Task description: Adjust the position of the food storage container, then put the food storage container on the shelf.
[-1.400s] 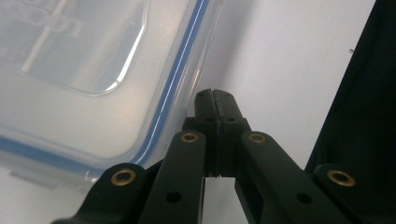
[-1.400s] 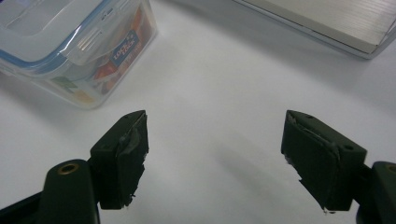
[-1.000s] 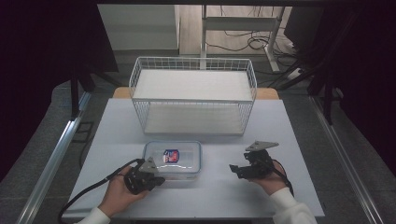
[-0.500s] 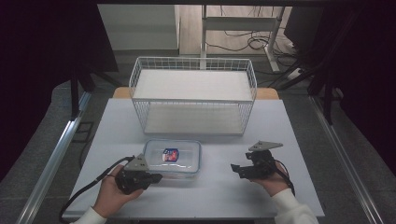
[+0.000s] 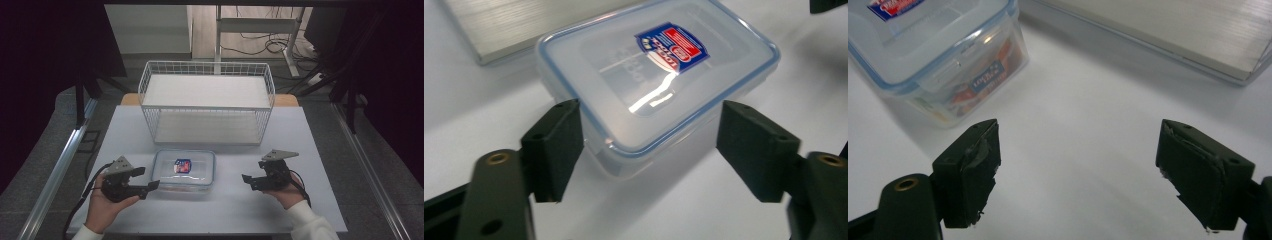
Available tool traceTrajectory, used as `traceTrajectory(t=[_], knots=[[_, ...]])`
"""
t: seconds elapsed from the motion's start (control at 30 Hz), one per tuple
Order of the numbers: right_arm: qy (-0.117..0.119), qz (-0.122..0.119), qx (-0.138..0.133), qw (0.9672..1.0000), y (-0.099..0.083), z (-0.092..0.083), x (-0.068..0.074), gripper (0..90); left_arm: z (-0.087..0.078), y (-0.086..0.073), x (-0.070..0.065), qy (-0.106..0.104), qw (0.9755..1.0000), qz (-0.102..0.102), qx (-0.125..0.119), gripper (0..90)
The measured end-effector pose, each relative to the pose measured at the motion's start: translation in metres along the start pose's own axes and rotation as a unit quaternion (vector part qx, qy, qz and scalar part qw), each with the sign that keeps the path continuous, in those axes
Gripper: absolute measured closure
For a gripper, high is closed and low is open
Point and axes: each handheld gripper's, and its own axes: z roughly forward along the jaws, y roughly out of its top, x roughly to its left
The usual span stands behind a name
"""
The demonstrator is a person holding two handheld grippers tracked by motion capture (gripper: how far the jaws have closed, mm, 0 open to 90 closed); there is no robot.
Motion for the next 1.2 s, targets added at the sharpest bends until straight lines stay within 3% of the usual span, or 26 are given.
traceTrajectory(t=[0.1,0.2,0.37,0.5,0.63,0.7,0.83,1.0,1.1,1.13,1.17,1.2], knots=[[0.009,0.01,-0.006,0.9999,0.001,0.001,-0.001,17.8,-0.003,-0.003,0.007,0.001,0.9998,-0.018,0.0,17.5],[0.019,0.011,-0.01,0.9997,0.002,0.003,0.002,17.5,-0.005,-0.005,0.014,-0.015,0.9987,-0.049,-0.004,15.7],[0.026,0.006,-0.014,0.9995,0.002,0.001,0.006,17.1,-0.005,-0.004,0.017,-0.012,0.9982,-0.057,-0.01,14.5],[0.042,0.006,-0.018,0.9989,0.004,0.002,0.008,15.5,0.0,-0.003,0.02,-0.01,0.9983,-0.058,0.0,12.7],[0.053,0.009,-0.017,0.9984,0.005,0.007,0.015,15.5,0.006,0.002,0.028,-0.036,0.9964,-0.077,-0.006,11.3],[0.055,0.011,-0.019,0.9982,0.004,0.007,0.018,15.7,0.011,0.004,0.034,-0.048,0.9945,-0.093,0.003,9.8],[0.068,0.012,-0.013,0.9975,0.003,0.01,0.022,16.8,0.015,0.007,0.042,-0.052,0.9933,-0.103,0.007,8.6],[0.087,0.019,-0.012,0.996,0.008,0.013,0.026,17.0,0.025,0.011,0.055,-0.085,0.9881,-0.128,0.007,8.6],[0.103,0.021,-0.012,0.9944,0.015,0.023,0.028,17.2,0.036,0.008,0.07,-0.127,0.9782,-0.164,0.01,9.6],[0.103,0.021,-0.012,0.9944,0.015,0.023,0.028,17.2,0.036,0.008,0.07,-0.127,0.9782,-0.164,0.01,10.1],[0.108,0.019,-0.011,0.994,0.019,0.029,0.029,17.2,0.043,0.006,0.075,-0.146,0.973,-0.178,0.014,10.9],[0.108,0.019,-0.011,0.994,0.019,0.029,0.029,17.2,0.043,0.006,0.075,-0.146,0.973,-0.178,0.014,11.3]])
